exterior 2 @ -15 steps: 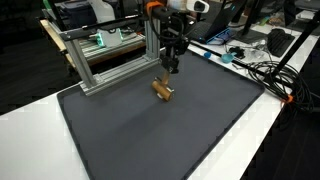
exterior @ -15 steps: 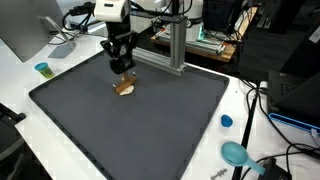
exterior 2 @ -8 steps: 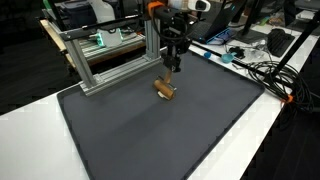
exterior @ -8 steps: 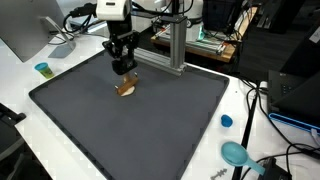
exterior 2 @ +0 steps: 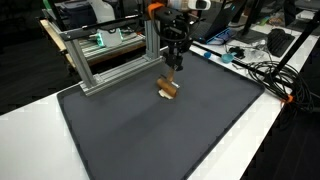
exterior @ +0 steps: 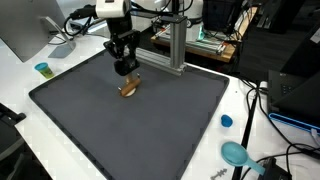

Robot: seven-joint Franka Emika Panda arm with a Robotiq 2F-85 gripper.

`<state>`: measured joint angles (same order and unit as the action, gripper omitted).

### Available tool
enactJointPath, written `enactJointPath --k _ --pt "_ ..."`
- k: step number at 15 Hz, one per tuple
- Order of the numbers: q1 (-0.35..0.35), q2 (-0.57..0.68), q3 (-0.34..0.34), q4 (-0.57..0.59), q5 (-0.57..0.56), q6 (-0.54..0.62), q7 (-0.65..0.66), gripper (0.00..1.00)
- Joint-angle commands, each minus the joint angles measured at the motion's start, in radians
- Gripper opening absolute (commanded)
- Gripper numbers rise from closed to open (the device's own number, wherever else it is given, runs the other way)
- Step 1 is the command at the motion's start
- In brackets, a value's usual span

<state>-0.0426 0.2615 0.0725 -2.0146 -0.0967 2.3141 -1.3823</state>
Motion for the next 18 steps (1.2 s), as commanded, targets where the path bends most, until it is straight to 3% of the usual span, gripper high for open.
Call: enactJointPath --k 1,7,11,18 --pt "-0.013 0.035 0.029 -0.024 0.099 -0.009 -0.069 0.21" --pt "-0.013 0.038 0.039 -0.021 0.171 -0.017 -0.098 0.21" --pt "-0.026 -0.070 0.033 -0.040 0.215 -0.037 -0.097 0.21" --pt "-0.013 -0.078 -0.028 -0.018 0.120 -0.018 -0.012 0.21"
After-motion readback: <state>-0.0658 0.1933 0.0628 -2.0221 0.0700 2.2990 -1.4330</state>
